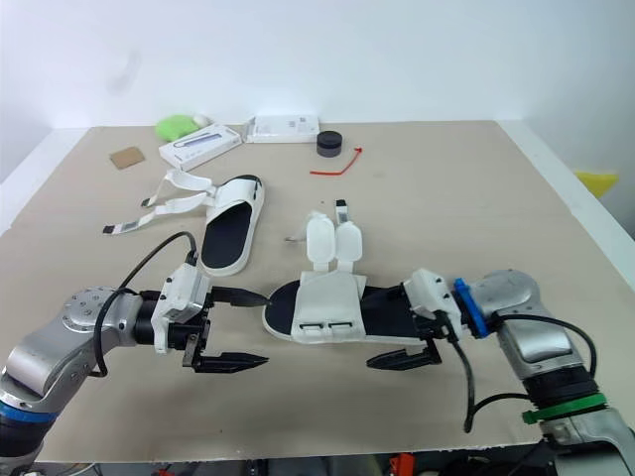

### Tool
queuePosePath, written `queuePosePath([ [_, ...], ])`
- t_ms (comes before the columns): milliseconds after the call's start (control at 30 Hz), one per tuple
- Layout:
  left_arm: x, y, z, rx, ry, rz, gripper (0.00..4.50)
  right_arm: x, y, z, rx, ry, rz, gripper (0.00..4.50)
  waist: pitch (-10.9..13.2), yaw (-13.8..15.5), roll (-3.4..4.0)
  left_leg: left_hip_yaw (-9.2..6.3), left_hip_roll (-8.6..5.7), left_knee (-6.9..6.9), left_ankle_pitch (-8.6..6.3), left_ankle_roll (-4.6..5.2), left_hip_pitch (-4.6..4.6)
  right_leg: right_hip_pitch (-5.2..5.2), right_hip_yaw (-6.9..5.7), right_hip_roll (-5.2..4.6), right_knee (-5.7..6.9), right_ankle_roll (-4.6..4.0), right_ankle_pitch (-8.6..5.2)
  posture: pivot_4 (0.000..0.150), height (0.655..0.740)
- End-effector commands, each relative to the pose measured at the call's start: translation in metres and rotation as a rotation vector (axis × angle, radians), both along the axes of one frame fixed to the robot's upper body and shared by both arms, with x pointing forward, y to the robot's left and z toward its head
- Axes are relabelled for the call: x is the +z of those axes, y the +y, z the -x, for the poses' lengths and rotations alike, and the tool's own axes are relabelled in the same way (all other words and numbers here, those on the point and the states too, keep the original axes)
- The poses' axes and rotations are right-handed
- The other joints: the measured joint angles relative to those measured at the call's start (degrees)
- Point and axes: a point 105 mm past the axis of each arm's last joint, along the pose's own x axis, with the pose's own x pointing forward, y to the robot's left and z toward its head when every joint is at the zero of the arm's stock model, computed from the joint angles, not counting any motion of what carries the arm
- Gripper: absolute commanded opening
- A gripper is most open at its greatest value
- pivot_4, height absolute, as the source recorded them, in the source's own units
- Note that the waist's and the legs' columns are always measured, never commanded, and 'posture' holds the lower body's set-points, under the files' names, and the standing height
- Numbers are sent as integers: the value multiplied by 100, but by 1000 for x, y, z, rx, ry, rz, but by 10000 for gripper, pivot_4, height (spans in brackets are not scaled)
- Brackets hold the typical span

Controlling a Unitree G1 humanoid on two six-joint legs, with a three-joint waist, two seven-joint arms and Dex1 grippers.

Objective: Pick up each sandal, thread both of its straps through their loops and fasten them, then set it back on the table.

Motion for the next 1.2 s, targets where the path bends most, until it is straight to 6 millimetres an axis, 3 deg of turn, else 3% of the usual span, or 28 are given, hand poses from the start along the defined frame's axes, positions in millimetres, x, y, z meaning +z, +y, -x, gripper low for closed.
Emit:
queuePosePath([
  [33,5,0,-4,1,-45,14,45000,15,-7,6,4,6,-19,44432,0,0,-1,0,0,0,0,0,0,1,-1,0,0,0,0,1500,7400],
  [233,2,-2,-14,-7,-57,14,45000,22,-16,-1,-74,-20,-32,44432,0,6,0,7,1,0,0,0,-6,1,-3,3,1,-1,0,1500,7400],
  [467,2,-9,-36,-16,-114,-16,45000,42,-9,-23,-159,-121,-118,44432,1,-4,-3,20,1,0,0,0,-11,8,7,6,1,2,4,1500,7400],
  [533,-7,-11,-39,-30,-126,-55,39809,40,-7,-24,-165,-132,-116,45000,1,3,-4,20,2,-1,0,0,-14,6,8,6,1,1,3,1500,7400],
  [600,-14,-13,-42,-36,-133,-81,31901,39,-6,-26,-176,-146,-123,45000,1,4,-3,17,2,-1,-2,2,-13,5,6,6,0,0,2,1500,7400],
  [800,-22,-21,-47,-43,-131,-110,1942,47,-1,-36,-246,-150,-202,45000,1,8,-4,18,-3,0,-6,7,-19,1,12,-4,-2,6,4,1500,7400],
  [1067,-37,-24,-53,-55,-152,-196,510,69,16,-50,-402,160,-323,45000,1,-4,-3,15,-2,1,-6,7,-23,2,32,1,1,12,10,1500,7400],
  [1200,-38,-24,-53,-60,-157,-205,510,63,13,-67,-557,279,-283,45000,1,2,-3,11,0,1,-6,7,-25,2,29,4,1,11,10,1500,7400],
])
